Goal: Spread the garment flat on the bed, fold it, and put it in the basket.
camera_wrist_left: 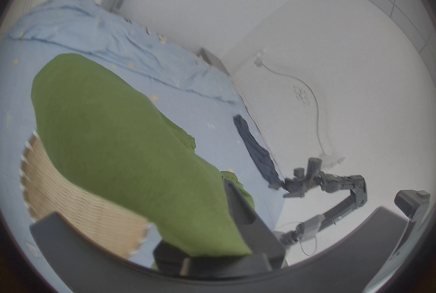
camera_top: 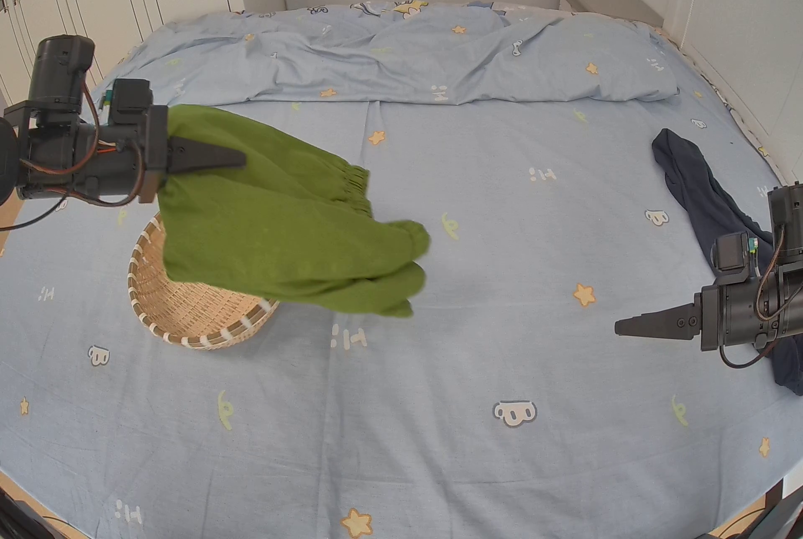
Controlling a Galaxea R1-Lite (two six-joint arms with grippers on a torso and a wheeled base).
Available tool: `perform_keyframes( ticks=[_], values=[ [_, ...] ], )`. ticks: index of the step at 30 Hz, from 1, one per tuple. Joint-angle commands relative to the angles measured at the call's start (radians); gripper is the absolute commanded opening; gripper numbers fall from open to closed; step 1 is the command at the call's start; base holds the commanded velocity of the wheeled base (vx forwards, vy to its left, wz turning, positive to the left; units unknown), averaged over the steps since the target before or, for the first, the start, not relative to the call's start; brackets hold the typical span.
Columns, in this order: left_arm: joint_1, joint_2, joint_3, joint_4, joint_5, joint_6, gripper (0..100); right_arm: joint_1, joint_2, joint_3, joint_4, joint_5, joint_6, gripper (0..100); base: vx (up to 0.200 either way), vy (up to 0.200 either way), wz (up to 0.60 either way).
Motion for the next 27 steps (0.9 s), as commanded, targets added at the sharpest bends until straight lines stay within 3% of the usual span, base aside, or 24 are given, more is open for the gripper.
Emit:
perform_keyframes(
  ticks=[1,19,20,27],
  values=[
    [0.135,-0.002,-0.037,-0.057,-0.010,0.002,0,0.006,0.002,0.000,0.000,0.001,0.001,100,0.000,0.000,0.00],
    [0.192,0.087,0.046,-0.126,-0.008,-0.008,0,-0.001,-0.001,-0.001,0.000,0.001,-0.001,100,0.000,0.000,0.00],
    [0.198,0.084,0.122,-0.130,0.002,-0.001,0,0.003,-0.001,0.000,0.000,0.001,-0.001,100,0.000,0.000,0.00],
    [0.227,0.053,0.323,-0.132,0.004,0.003,0,0.012,-0.035,0.002,0.007,0.002,0.001,100,0.000,0.000,0.00]
  ],
)
